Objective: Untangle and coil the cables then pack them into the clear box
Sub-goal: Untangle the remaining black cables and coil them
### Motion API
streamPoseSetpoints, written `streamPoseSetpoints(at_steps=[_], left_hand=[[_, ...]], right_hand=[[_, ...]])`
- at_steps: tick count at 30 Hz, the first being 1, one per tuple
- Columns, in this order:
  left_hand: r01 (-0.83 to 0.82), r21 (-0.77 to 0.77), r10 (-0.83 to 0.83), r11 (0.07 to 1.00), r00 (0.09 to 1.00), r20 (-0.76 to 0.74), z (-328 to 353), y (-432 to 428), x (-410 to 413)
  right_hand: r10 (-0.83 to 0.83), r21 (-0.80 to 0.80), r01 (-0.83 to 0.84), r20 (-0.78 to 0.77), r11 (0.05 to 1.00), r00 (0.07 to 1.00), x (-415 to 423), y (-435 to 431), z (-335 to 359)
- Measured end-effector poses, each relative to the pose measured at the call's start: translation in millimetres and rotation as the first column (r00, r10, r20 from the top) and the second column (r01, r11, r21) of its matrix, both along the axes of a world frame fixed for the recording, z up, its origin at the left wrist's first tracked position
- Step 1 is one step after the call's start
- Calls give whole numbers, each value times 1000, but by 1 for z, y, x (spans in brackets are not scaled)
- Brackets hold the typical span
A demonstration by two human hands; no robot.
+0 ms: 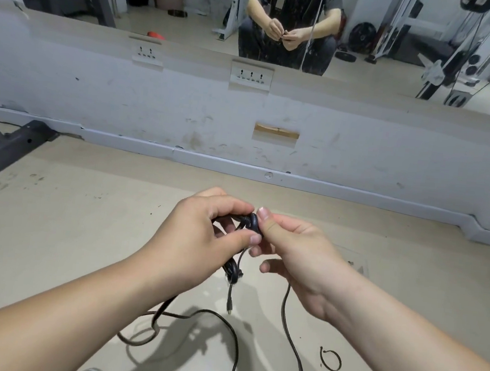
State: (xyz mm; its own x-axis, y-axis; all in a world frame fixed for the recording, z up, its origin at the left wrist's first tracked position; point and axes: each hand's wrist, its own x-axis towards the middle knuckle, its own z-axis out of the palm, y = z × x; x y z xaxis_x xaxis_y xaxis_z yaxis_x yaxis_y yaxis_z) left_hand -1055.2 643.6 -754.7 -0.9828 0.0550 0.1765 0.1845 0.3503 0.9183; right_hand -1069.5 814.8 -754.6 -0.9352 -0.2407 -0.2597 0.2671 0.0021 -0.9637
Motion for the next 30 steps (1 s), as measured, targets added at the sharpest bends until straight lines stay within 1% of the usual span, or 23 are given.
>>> streamPoseSetpoints(at_steps=[2, 4, 6, 8, 10, 12, 13, 15, 16, 18, 20, 22, 24, 27, 30], left_hand=[[-25, -35, 24, 999, 999, -28, -1, 0, 1], [-69, -121, 60, 990, 995, -75, -2, 0, -1], [-65, -192, 52, 979, 996, -70, -2, 1, -1], [1, -194, -6, 981, 1000, -22, -2, 2, -2], [48, -161, -45, 986, 999, 22, -1, 0, -2], [55, -135, -52, 989, 998, 29, -1, -3, -3], [56, -127, -53, 990, 998, 30, 0, -3, -3], [62, -58, -59, 996, 997, 58, 2, -3, -3], [58, -20, -57, 998, 995, 78, 4, -2, -4], [21, -5, -21, 1000, 996, 87, 6, -2, -8], [-14, -41, 17, 999, 998, 67, 6, -2, -12], [-30, -121, 36, 992, 998, 42, 5, -2, -15], [-42, -114, 46, 993, 999, 28, 2, -2, -16], [-81, -77, 83, 994, 996, 22, -2, -2, -16], [-197, -115, 205, 974, 976, 66, -5, -9, -22]], right_hand=[[17, 65, -14, -43, 998, 999, 3, -4, 0], [73, 82, -66, -79, 994, 994, 7, -9, 0], [81, 84, -74, -82, 994, 993, 9, -14, -2], [58, 74, -52, -74, 996, 996, 7, -13, -3], [82, 95, -72, -107, 993, 991, 2, -7, -3], [163, 176, -132, -177, 976, 971, -4, 1, -2], [207, 257, -146, -229, 955, 951, -6, 5, -1], [264, 439, -95, -342, 893, 902, -11, 10, -1], [262, 474, -56, -382, 879, 886, -12, 10, -3], [214, 442, -5, -423, 897, 881, -13, 8, -6], [136, 374, 38, -426, 927, 894, -15, 5, -8], [19, 273, 92, -378, 957, 926, -19, 3, -10], [-67, 195, 129, -294, 972, 953, -23, 5, -10], [-84, 212, 139, -250, 967, 965, -27, 11, -11], [-99, 263, 161, -233, 951, 967, -30, 15, -14]])
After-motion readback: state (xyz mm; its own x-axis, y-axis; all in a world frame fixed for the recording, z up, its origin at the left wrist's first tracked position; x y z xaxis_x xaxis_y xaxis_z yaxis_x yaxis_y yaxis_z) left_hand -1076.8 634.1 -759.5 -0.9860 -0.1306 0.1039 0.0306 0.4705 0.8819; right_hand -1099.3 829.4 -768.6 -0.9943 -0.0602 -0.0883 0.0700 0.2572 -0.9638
